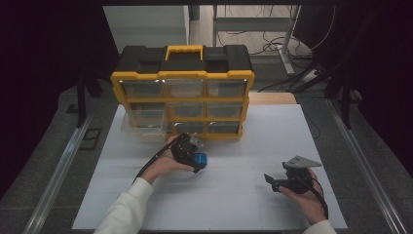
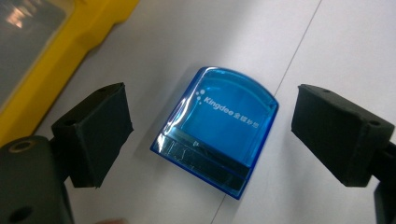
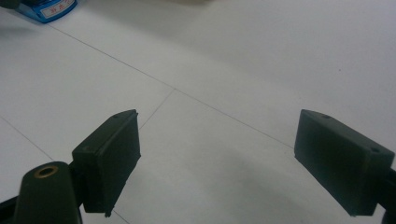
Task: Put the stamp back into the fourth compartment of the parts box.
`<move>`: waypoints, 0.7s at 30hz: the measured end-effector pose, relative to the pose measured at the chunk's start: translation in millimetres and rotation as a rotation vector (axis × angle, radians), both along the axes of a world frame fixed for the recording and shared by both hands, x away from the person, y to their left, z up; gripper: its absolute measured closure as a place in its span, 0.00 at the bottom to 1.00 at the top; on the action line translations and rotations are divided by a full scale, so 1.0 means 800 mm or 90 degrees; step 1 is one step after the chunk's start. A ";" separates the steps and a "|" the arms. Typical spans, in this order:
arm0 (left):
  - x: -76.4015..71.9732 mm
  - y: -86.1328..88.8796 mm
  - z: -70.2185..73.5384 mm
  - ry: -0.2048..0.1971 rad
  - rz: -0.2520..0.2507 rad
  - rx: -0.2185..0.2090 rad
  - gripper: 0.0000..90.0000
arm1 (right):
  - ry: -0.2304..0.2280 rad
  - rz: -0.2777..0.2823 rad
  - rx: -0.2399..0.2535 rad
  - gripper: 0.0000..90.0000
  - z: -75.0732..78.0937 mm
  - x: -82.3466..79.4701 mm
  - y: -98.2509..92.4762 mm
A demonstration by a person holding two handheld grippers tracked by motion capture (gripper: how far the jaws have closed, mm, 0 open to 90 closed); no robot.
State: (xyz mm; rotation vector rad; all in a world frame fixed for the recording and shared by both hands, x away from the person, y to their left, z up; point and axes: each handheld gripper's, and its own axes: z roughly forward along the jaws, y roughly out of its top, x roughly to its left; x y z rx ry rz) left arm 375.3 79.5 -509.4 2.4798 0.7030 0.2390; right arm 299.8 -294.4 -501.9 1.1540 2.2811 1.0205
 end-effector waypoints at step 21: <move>0.007 -0.004 -0.018 0.016 -0.049 0.002 0.31 | 0.005 0.000 -0.002 0.16 -0.001 0.000 0.000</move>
